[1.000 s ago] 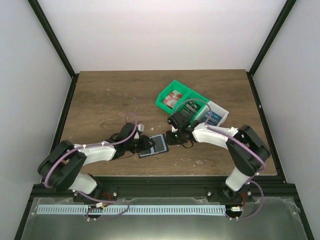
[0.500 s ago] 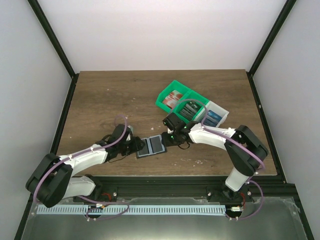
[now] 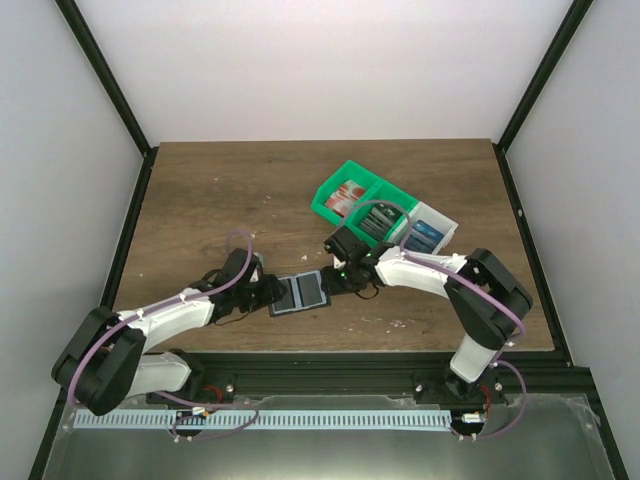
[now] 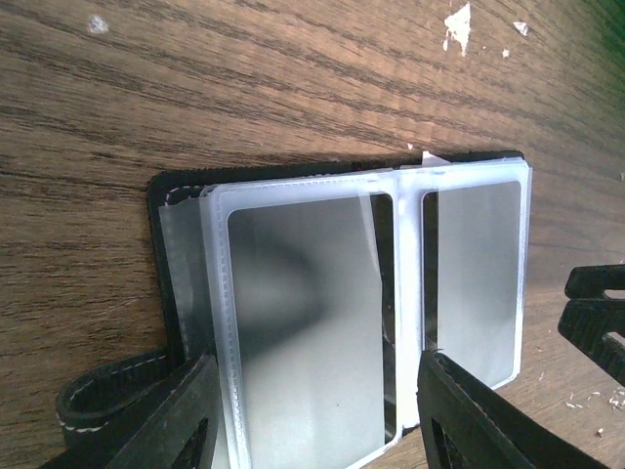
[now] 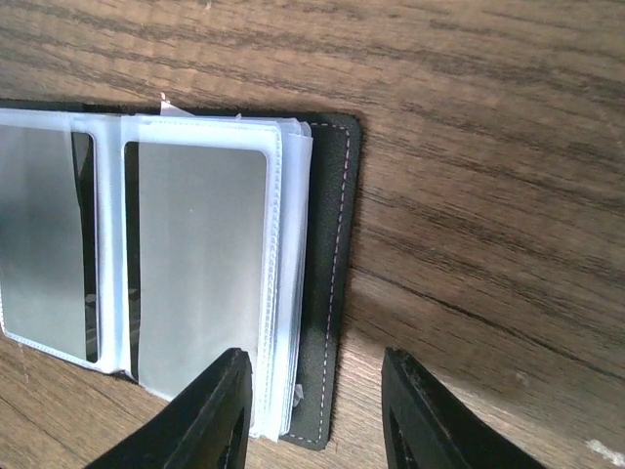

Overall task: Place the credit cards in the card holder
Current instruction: Turn over the card slot in the card holder.

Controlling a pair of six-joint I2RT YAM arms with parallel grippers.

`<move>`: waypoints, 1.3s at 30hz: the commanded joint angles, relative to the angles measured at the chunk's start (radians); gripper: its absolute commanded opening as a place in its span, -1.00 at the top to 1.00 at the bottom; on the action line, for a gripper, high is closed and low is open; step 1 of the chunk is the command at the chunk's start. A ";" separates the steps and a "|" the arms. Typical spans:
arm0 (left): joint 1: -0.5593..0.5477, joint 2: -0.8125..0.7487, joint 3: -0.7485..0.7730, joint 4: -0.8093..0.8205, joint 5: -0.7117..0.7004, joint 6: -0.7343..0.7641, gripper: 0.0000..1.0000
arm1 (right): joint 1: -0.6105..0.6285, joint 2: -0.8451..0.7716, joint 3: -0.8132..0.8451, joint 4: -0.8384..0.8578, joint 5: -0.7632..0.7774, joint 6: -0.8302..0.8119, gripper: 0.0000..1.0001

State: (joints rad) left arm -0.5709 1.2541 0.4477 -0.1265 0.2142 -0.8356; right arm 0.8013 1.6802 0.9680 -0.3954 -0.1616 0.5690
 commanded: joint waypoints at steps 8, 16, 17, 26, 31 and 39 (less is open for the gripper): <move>0.008 0.030 -0.017 0.053 0.088 0.005 -0.06 | 0.005 0.065 0.041 0.038 -0.106 -0.012 0.25; 0.027 0.024 -0.045 0.158 0.205 -0.025 -0.06 | 0.004 0.067 0.040 0.050 -0.129 -0.011 0.26; 0.028 0.024 -0.045 0.169 0.217 -0.026 -0.06 | 0.004 0.066 0.040 0.049 -0.130 -0.011 0.26; 0.033 0.018 -0.056 0.219 0.243 -0.038 -0.06 | 0.004 0.058 0.034 0.049 -0.120 -0.005 0.27; 0.034 0.041 -0.065 0.273 0.277 -0.045 -0.06 | 0.004 0.035 0.035 0.035 -0.072 0.001 0.26; 0.034 0.072 -0.072 0.417 0.401 -0.067 -0.06 | 0.004 0.004 0.030 0.018 -0.006 0.019 0.24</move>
State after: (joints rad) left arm -0.5407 1.3067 0.3893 0.1726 0.5194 -0.8898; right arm 0.8013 1.7214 0.9737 -0.3656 -0.2203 0.5694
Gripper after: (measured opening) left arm 0.526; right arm 0.379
